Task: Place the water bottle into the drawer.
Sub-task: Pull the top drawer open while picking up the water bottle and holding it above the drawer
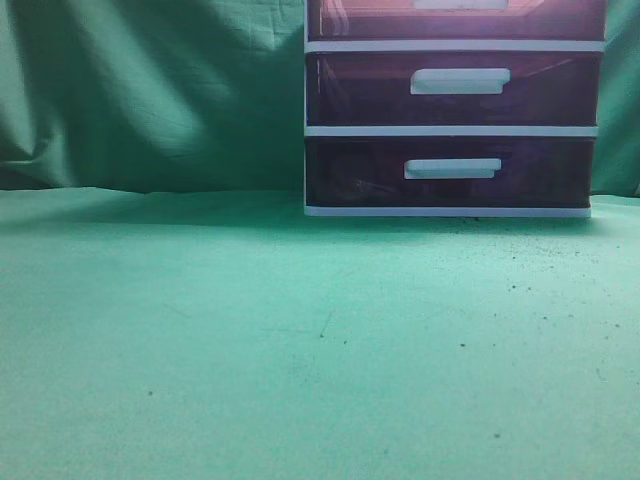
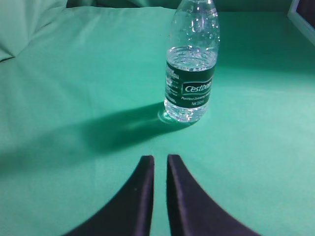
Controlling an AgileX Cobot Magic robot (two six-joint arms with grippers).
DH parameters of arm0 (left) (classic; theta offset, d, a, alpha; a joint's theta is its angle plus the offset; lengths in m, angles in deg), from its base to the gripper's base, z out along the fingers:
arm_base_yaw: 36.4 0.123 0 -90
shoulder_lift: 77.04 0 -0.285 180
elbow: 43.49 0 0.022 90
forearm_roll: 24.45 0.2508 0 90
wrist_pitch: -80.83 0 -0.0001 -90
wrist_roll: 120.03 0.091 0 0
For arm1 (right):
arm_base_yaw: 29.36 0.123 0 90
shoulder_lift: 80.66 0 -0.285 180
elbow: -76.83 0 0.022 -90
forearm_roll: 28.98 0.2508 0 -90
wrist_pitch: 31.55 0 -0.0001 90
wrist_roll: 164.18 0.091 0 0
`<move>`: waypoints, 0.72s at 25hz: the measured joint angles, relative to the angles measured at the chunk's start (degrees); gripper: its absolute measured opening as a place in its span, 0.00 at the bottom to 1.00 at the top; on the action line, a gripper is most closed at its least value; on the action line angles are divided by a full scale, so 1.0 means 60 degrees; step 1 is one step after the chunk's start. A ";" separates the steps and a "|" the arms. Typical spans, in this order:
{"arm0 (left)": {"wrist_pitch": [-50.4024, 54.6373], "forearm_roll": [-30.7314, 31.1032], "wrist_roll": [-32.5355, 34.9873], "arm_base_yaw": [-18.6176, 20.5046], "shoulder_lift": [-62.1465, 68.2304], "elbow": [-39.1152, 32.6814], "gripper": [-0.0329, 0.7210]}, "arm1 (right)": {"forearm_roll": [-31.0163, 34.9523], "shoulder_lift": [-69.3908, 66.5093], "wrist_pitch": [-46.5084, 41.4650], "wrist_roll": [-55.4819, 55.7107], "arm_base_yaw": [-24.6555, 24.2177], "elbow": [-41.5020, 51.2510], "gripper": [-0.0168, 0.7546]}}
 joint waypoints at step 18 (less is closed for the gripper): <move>0.0000 0.0000 0.0000 0.0000 0.0000 0.0000 0.12 | 0.0000 0.0000 0.0000 0.0000 0.0000 0.0000 0.08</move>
